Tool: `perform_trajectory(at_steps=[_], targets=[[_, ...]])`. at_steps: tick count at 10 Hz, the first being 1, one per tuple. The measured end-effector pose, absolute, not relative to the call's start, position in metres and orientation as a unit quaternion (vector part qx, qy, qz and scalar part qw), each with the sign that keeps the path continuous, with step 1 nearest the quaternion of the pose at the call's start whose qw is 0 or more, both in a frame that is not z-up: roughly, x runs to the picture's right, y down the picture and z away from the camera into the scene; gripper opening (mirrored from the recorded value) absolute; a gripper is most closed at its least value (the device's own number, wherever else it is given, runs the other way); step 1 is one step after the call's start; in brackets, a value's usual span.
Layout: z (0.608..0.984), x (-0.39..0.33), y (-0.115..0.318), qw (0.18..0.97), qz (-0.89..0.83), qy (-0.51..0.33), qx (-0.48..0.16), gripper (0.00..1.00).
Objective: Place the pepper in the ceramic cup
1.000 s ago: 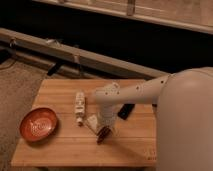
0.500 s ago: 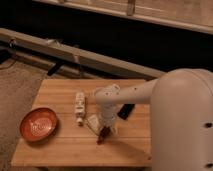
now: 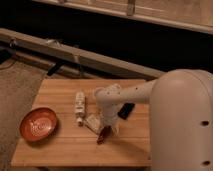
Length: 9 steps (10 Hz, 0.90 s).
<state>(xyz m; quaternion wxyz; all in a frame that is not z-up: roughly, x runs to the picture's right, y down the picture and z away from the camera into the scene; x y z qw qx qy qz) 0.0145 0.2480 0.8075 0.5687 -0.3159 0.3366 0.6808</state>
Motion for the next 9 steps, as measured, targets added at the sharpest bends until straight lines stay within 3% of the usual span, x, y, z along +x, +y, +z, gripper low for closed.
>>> perform_trajectory(at_steps=[5,6,9], targets=[[0.811,0.018,0.247,0.565,0.684,0.338,-0.314,0.06],[0.811,0.018,0.246,0.565,0.685,0.337,-0.313,0.01],[0.796,0.023,0.228,0.564,0.69,0.333,-0.309,0.0]])
